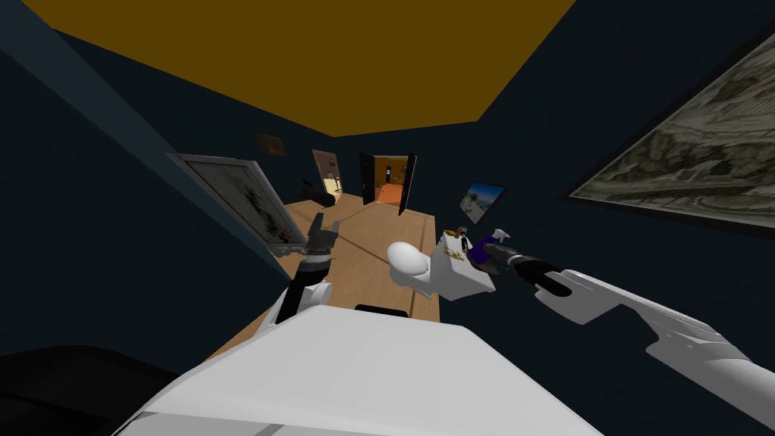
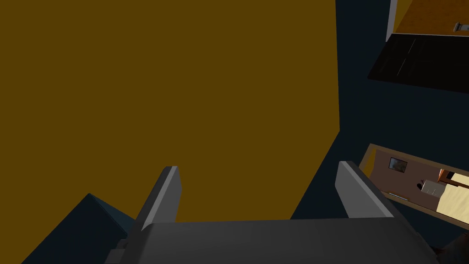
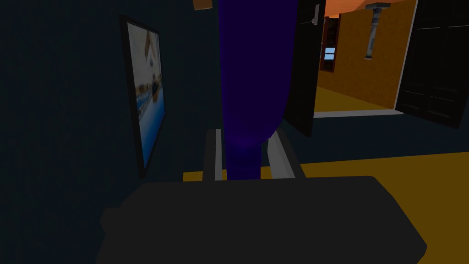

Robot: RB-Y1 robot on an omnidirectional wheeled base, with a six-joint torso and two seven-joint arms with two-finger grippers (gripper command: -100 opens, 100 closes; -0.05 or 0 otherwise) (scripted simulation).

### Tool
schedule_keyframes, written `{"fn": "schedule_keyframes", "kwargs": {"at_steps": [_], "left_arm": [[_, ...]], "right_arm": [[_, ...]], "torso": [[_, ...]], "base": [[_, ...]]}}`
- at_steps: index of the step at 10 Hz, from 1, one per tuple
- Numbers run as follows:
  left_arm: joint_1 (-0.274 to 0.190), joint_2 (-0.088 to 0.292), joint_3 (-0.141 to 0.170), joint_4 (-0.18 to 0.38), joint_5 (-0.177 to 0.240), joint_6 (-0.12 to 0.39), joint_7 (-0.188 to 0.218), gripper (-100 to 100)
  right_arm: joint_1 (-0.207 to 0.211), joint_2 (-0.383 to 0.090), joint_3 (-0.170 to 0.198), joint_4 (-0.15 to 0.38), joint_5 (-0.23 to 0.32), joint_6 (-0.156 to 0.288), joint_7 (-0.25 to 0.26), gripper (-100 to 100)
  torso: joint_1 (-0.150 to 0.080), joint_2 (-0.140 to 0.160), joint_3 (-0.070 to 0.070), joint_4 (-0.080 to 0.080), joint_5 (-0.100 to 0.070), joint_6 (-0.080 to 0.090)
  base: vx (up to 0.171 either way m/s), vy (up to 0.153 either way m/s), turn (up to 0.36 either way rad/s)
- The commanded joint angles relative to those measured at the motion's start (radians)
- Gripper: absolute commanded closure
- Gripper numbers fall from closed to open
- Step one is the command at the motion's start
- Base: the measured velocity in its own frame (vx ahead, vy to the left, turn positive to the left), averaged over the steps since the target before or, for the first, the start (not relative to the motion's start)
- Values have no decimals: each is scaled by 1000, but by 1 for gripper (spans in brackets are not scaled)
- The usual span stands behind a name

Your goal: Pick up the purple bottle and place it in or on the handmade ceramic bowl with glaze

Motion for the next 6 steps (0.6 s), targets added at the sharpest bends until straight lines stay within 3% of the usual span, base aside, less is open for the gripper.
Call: {"fn": "schedule_keyframes", "kwargs": {"at_steps": [1, 6], "left_arm": [[0, 0, 0, 0, 0, 0, 0, 0], [0, 0, 0, 0, 0, 0, 0, 0]], "right_arm": [[29, -8, -21, -36, -12, 24, -16, 100], [105, -35, -71, -128, -27, 99, -49, 100]], "torso": [[0, 0, 0, 0, 0, 0], [0, -16, -10, -4, -1, 0]], "base": [[138, -14, -152], [202, -13, -230]]}}
